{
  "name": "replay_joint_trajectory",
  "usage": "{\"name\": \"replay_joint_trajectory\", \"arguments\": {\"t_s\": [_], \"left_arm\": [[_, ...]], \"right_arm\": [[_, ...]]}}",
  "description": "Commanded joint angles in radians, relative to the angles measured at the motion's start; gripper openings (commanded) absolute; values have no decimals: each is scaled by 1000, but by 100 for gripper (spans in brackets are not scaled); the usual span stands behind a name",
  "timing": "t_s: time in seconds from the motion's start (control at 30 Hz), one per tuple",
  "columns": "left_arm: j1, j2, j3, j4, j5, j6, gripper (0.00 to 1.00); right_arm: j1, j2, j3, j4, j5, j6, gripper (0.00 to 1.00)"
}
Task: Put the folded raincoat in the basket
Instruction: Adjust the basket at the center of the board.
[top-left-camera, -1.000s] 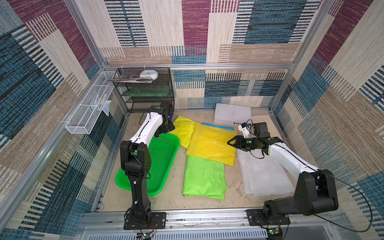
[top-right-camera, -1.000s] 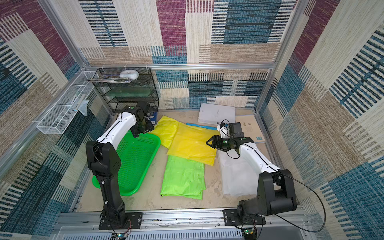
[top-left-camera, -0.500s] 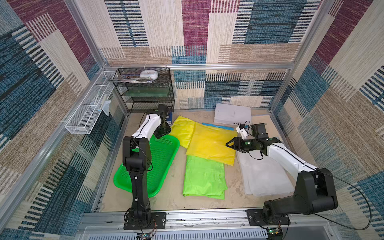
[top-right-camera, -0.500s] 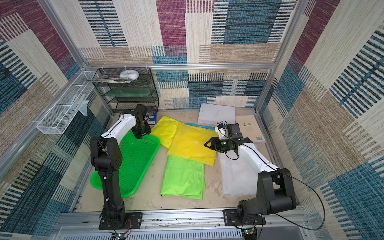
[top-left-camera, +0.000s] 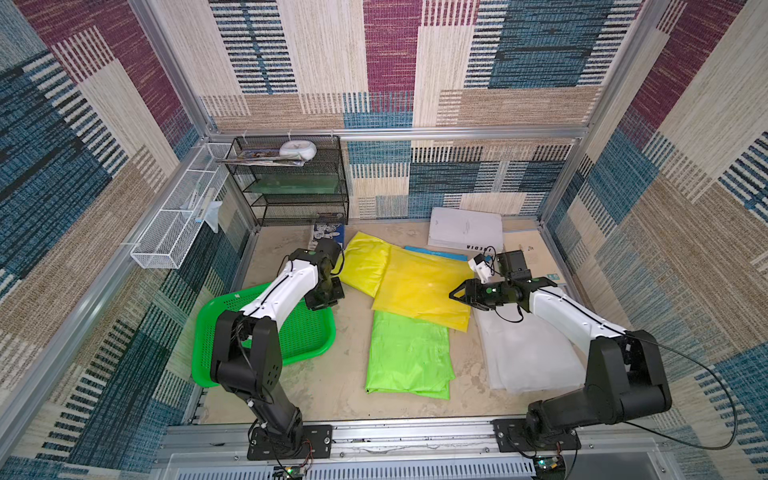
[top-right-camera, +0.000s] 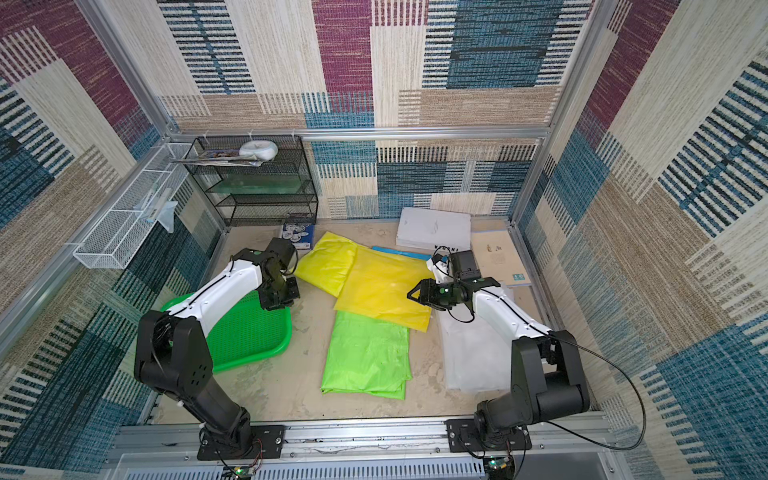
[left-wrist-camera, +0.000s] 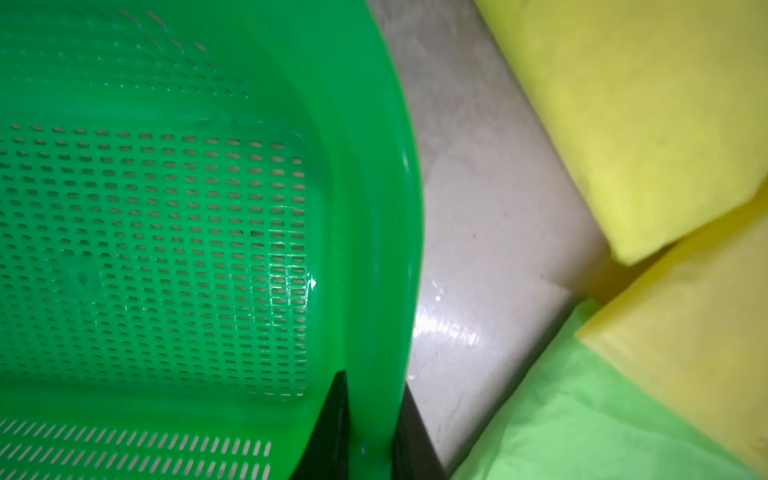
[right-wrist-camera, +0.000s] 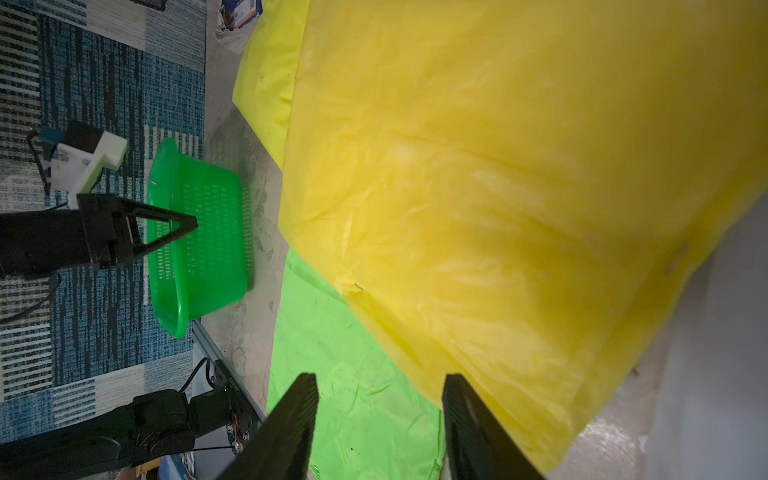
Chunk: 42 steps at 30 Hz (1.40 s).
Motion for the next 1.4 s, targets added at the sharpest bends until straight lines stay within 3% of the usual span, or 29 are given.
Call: {"name": "replay_joint_trajectory", "arguments": {"t_s": [0.0,0.3,0.57,0.67,0.77,0.87,0.93,1.03,1.17,1.37], "left_arm": [[-81,-54,-89,27,81,-11,4],[-311,-175,-202,72,160,-29,8],[-516,-59,-72,103,157,-182,10],[-577,-12,-13,103,126,-226,22],[-603,19,36,66,124,-246,42],[-605,8,65,14,98,-234,72],[-600,-6,95,-45,63,-207,83],[-566,-32,164,-134,41,-138,84],[-453,-56,300,-185,84,-2,83],[-314,46,533,-163,123,211,78]], "right_arm": [[2,3,9,7,7,-10,54],[3,-1,13,-13,34,-18,54],[2,-5,24,-26,49,-20,54],[3,-5,26,-35,70,-20,55],[2,-6,36,-51,82,-25,56],[2,-14,39,-51,103,-25,59],[1,-14,44,-58,126,-24,61],[-7,-5,52,-70,143,-13,62],[-26,6,63,-84,191,3,62],[-52,38,72,-99,263,41,57]]}}
